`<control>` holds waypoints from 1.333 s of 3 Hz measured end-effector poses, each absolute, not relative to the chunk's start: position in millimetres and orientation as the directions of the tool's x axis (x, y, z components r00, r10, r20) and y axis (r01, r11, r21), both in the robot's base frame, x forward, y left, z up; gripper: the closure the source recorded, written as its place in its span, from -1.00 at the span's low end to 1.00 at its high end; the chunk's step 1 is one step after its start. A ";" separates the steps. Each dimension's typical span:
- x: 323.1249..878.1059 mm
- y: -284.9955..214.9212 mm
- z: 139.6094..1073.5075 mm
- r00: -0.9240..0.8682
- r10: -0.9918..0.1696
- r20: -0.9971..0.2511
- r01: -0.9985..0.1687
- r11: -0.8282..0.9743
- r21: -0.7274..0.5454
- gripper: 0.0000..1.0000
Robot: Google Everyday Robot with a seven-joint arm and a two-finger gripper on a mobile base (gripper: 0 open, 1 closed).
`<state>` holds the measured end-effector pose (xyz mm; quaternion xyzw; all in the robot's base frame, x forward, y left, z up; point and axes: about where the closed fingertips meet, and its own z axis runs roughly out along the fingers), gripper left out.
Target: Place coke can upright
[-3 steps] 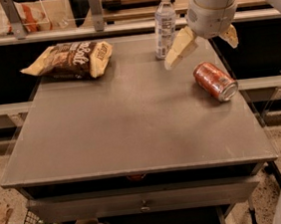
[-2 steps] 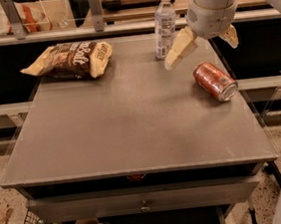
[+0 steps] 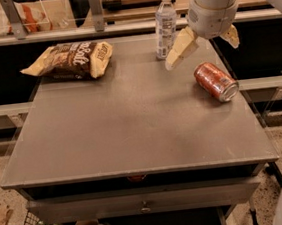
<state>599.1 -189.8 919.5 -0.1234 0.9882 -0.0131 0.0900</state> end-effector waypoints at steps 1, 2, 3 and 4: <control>599.0 -189.8 919.6 -0.953 -0.246 -0.175 -0.241 0.969 -0.048 -1.00; 599.0 -189.9 919.6 -0.953 -0.246 -0.174 -0.241 0.969 -0.049 -1.00; 598.9 -189.9 919.7 -0.953 -0.246 -0.174 -0.241 0.969 -0.049 -1.00; 598.9 -189.9 919.7 -0.953 -0.246 -0.174 -0.241 0.969 -0.049 -1.00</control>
Offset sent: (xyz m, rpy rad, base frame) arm -0.0091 -0.0040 0.0002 -0.0113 0.0341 -0.0047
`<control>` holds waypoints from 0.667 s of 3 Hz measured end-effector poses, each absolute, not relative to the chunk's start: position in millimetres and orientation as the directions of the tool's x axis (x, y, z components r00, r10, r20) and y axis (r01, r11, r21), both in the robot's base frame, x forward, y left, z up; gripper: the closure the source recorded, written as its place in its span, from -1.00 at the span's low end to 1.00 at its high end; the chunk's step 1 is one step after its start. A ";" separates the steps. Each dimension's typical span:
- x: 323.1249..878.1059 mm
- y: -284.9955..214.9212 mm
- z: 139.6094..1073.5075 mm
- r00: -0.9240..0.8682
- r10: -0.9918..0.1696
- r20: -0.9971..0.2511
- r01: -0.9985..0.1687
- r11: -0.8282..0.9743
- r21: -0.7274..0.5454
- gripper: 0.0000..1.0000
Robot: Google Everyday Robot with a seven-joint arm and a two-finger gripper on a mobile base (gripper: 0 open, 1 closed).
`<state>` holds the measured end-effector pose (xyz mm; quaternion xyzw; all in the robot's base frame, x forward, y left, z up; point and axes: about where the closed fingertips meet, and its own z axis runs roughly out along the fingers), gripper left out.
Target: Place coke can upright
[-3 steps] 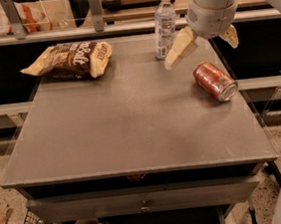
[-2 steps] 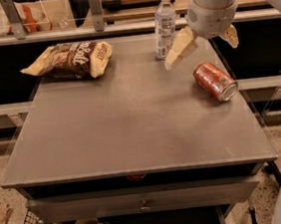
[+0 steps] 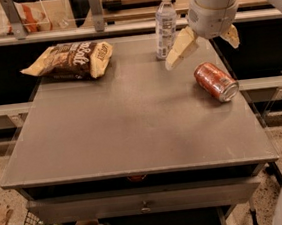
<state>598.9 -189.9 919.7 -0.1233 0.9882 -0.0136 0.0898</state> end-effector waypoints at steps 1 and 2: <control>598.8 -190.0 919.7 -0.953 -0.246 -0.174 -0.241 0.969 -0.049 -1.00; 598.7 -190.0 919.7 -0.954 -0.246 -0.174 -0.241 0.969 -0.049 -1.00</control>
Offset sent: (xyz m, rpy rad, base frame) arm -0.0089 -0.0039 0.0001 -0.0103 0.0337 -0.0045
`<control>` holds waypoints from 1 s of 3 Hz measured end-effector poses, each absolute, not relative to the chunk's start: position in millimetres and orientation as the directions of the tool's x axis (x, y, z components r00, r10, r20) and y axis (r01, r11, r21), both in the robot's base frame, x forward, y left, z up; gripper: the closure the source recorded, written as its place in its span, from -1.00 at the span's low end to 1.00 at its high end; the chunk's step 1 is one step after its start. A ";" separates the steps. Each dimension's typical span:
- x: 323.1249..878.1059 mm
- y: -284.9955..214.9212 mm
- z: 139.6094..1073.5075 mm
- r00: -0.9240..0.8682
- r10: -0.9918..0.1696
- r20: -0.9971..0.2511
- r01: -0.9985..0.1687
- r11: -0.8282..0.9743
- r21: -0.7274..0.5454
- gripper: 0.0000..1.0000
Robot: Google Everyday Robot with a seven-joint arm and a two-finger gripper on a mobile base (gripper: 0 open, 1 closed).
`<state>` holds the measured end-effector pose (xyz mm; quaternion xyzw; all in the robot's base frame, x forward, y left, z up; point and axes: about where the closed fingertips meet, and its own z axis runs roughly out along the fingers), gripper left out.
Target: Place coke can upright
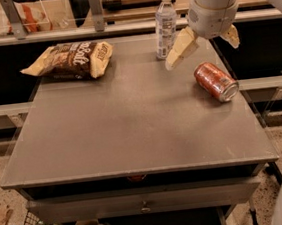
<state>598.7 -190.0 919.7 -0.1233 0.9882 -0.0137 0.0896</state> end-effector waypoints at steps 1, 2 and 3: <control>598.7 -190.0 919.7 -0.954 -0.246 -0.174 -0.241 0.969 -0.049 -1.00; 598.6 -190.1 919.7 -0.954 -0.246 -0.173 -0.241 0.969 -0.049 -1.00; 598.6 -190.1 919.7 -0.954 -0.246 -0.173 -0.241 0.969 -0.049 -1.00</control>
Offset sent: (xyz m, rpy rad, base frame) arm -0.0087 -0.0038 0.0001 -0.0101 0.0334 -0.0044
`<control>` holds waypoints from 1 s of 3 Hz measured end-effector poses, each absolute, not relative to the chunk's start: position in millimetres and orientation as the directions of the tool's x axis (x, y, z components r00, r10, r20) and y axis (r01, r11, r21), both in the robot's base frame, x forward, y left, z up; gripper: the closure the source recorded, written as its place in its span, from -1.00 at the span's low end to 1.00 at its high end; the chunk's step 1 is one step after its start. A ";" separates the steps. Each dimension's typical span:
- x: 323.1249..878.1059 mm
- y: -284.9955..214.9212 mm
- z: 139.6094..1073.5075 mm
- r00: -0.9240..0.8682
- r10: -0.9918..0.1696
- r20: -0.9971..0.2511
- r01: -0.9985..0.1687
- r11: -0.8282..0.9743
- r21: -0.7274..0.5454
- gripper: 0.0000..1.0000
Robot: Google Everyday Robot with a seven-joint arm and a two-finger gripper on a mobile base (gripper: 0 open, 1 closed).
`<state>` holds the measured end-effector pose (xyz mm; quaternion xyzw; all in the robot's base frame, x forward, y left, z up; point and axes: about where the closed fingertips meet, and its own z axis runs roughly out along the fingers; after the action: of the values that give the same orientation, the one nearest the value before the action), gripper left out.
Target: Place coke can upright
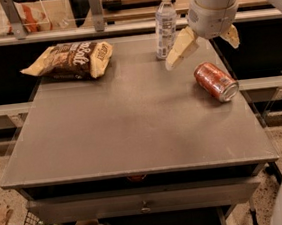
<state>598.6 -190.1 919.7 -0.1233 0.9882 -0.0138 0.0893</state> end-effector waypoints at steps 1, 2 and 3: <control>598.5 -190.1 919.7 -0.954 -0.246 -0.173 -0.241 0.969 -0.049 -1.00; 598.5 -190.1 919.7 -0.954 -0.246 -0.173 -0.241 0.969 -0.049 -1.00; 598.4 -190.1 919.7 -0.954 -0.246 -0.173 -0.241 0.969 -0.049 -1.00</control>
Offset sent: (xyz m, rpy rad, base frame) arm -0.0086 -0.0037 0.0000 -0.0099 0.0329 -0.0043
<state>598.4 -190.1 919.7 -0.1233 0.9883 -0.0138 0.0891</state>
